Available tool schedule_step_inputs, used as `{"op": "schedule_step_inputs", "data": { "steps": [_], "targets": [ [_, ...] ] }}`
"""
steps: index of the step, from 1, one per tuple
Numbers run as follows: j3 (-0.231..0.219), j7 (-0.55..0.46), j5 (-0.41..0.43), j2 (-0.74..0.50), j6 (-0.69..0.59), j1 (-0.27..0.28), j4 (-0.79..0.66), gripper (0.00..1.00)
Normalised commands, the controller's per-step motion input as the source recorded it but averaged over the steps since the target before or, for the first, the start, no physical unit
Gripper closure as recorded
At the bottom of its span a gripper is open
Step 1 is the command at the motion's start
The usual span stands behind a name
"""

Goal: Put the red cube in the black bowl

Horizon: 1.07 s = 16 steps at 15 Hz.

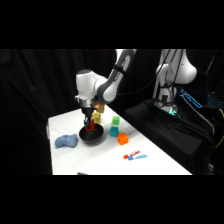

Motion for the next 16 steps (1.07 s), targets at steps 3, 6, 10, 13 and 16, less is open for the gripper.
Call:
{"op": "schedule_step_inputs", "data": {
  "steps": [3, 6, 10, 13, 16],
  "targets": [
    [0.012, -0.12, 0.129, 0.09, 0.15, 0.02, 0.06, 0.24],
    [-0.023, -0.13, 0.083, 0.04, 0.11, 0.04, 0.05, 0.08],
    [0.022, -0.19, 0.123, -0.11, -0.02, 0.01, 0.0, 0.0],
    [0.016, -0.2, 0.085, -0.35, -0.22, 0.038, -0.08, 0.0],
    [0.026, -0.21, 0.046, -0.51, -0.4, 0.039, -0.1, 0.0]
  ]
}}
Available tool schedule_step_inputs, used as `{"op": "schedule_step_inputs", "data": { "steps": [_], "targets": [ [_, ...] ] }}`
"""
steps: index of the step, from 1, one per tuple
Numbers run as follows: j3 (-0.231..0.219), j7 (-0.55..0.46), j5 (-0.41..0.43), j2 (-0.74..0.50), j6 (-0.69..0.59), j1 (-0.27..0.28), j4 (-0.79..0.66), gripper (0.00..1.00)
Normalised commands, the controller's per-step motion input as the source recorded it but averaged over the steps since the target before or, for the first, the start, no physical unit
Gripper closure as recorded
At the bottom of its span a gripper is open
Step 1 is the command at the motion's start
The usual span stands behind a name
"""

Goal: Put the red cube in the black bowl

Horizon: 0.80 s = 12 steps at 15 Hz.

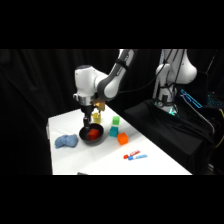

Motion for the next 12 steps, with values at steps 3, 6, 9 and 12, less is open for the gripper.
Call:
{"op": "schedule_step_inputs", "data": {
  "steps": [3, 6, 9, 12],
  "targets": [
    [0.051, -0.21, 0.035, -0.47, -0.44, 0.005, -0.04, 0.0],
    [0.07, -0.24, 0.062, -0.34, -0.45, -0.035, 0.03, 0.0],
    [0.08, -0.26, 0.115, -0.25, -0.36, -0.058, 0.05, 0.0],
    [0.071, -0.19, 0.101, -0.23, -0.26, -0.048, 0.03, 0.0]
  ]
}}
